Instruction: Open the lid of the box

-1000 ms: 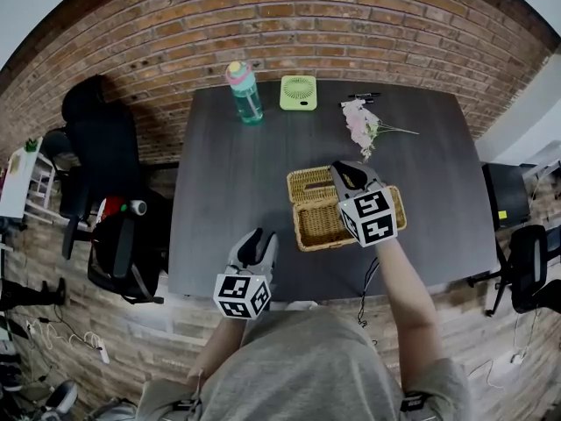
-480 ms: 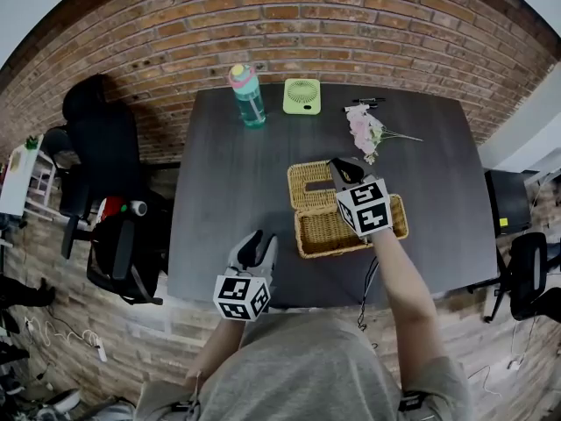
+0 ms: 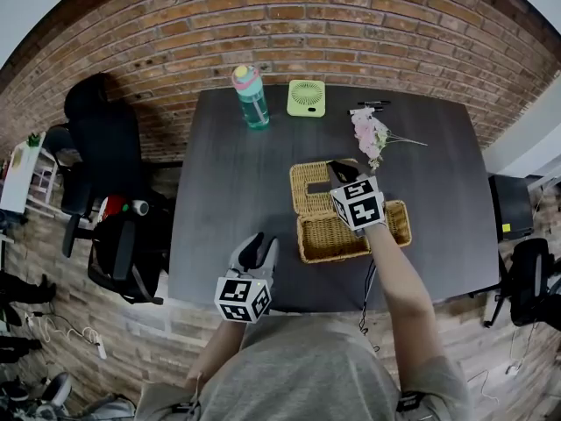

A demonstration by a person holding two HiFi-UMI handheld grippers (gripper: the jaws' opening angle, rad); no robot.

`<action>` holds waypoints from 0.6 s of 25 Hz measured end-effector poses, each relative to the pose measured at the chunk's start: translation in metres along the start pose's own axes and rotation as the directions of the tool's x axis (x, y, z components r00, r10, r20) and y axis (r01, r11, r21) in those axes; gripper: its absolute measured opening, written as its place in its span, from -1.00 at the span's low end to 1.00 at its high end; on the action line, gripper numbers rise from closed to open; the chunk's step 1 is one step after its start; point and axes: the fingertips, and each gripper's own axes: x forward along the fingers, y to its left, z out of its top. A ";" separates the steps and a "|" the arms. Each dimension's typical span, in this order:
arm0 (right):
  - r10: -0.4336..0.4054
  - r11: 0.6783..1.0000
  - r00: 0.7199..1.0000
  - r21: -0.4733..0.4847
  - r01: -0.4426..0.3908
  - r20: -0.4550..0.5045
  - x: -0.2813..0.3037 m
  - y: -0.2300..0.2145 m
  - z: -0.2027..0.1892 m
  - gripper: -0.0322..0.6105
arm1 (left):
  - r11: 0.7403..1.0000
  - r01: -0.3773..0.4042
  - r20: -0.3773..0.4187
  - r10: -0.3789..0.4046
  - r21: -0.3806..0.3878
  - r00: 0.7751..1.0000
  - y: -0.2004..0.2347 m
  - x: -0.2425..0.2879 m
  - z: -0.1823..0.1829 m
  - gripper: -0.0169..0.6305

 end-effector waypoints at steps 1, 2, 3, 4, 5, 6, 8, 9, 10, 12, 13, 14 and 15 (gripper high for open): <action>0.000 1.000 1.000 0.002 0.000 -0.008 0.004 0.000 -0.002 -0.84 | 1.000 -0.002 -0.001 0.002 -0.002 1.000 0.001 0.001 0.000 -0.54; 0.000 1.000 1.000 0.004 0.000 -0.016 0.008 -0.001 -0.003 -0.84 | 1.000 -0.004 -0.002 0.004 -0.004 1.000 0.002 0.001 -0.001 -0.54; 0.001 1.000 1.000 0.006 -0.001 -0.023 0.011 -0.001 -0.005 -0.84 | 1.000 -0.006 -0.002 0.006 -0.005 1.000 0.002 0.002 -0.001 -0.54; 0.001 1.000 1.000 0.007 -0.001 -0.031 0.015 -0.001 -0.007 -0.84 | 1.000 -0.007 -0.003 0.007 -0.007 1.000 0.003 0.002 -0.001 -0.54; 0.001 1.000 0.999 0.006 -0.001 -0.041 0.018 -0.001 -0.010 -0.84 | 1.000 -0.008 -0.005 0.008 -0.007 1.000 0.003 0.002 -0.002 -0.55; 0.001 1.000 0.999 0.003 0.000 -0.052 0.022 -0.001 -0.013 -0.84 | 1.000 -0.009 -0.006 0.009 -0.008 1.000 0.004 0.002 -0.002 -0.55; 0.001 1.000 0.997 -0.004 -0.001 -0.079 0.029 -0.001 -0.019 -0.84 | 1.000 -0.011 -0.009 0.011 -0.010 1.000 0.005 0.003 -0.003 -0.55; 0.001 1.000 0.996 -0.008 -0.002 -0.092 0.032 -0.002 -0.022 -0.84 | 1.000 -0.012 -0.009 0.012 -0.012 1.000 0.005 0.003 -0.003 -0.55; 0.001 1.000 0.995 -0.011 -0.002 -0.103 0.036 -0.003 -0.025 -0.84 | 1.000 -0.014 -0.009 0.013 -0.013 1.000 0.006 0.004 -0.003 -0.55; 0.001 1.000 0.992 -0.013 -0.002 -0.124 0.042 -0.004 -0.031 -0.84 | 1.000 -0.017 -0.011 0.017 -0.015 1.000 0.007 0.004 -0.003 -0.55; 0.001 1.000 0.991 -0.013 -0.003 -0.135 0.045 -0.004 -0.035 -0.84 | 1.000 -0.019 -0.012 0.019 -0.015 1.000 0.007 0.005 -0.003 -0.55; 0.001 1.000 0.989 -0.014 -0.003 -0.147 0.047 -0.005 -0.037 -0.83 | 1.000 -0.021 -0.013 0.020 -0.016 1.000 0.008 0.005 -0.003 -0.55; 0.002 1.000 0.987 -0.018 -0.005 -0.158 0.049 -0.004 -0.040 -0.83 | 1.000 -0.022 -0.013 0.022 -0.016 1.000 0.008 0.005 -0.003 -0.55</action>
